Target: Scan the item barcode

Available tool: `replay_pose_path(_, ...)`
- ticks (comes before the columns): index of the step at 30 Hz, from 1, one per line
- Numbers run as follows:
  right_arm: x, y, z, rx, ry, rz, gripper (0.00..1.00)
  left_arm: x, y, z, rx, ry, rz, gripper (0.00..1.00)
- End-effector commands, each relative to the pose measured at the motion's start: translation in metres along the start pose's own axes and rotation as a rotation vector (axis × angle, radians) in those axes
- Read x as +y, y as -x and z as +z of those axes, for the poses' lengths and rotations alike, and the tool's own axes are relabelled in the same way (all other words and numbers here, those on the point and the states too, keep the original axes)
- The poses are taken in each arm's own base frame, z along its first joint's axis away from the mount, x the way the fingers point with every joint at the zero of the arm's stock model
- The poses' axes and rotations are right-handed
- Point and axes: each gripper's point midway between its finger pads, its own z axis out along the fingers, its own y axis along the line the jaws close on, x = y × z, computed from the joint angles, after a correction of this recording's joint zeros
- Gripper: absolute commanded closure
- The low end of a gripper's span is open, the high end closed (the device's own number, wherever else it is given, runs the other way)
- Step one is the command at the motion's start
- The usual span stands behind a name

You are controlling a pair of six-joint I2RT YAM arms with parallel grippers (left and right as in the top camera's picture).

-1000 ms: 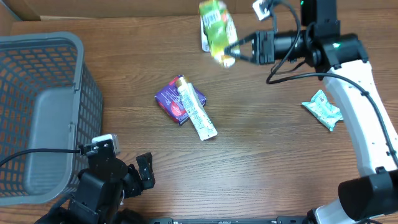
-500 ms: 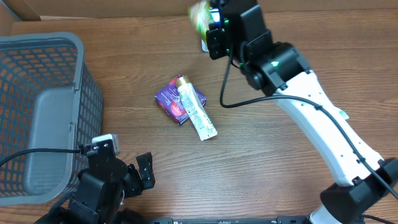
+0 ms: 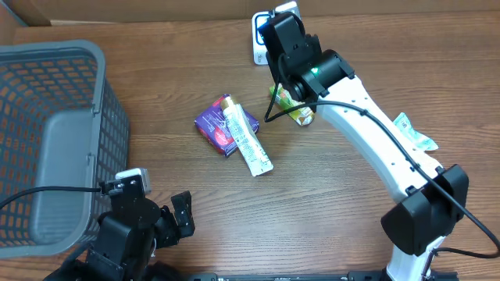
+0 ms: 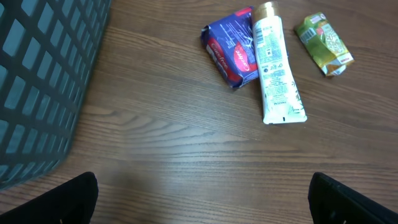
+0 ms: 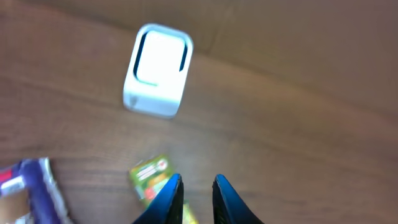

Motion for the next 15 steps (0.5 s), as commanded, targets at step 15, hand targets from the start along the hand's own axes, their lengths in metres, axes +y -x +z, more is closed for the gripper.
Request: replay_pose_path(15,-0.031,-0.100,0.073,0.432,0.656,0.159,0.45,0.000,0.001,0.001,-0.003,0.003,-0.015,0.00)
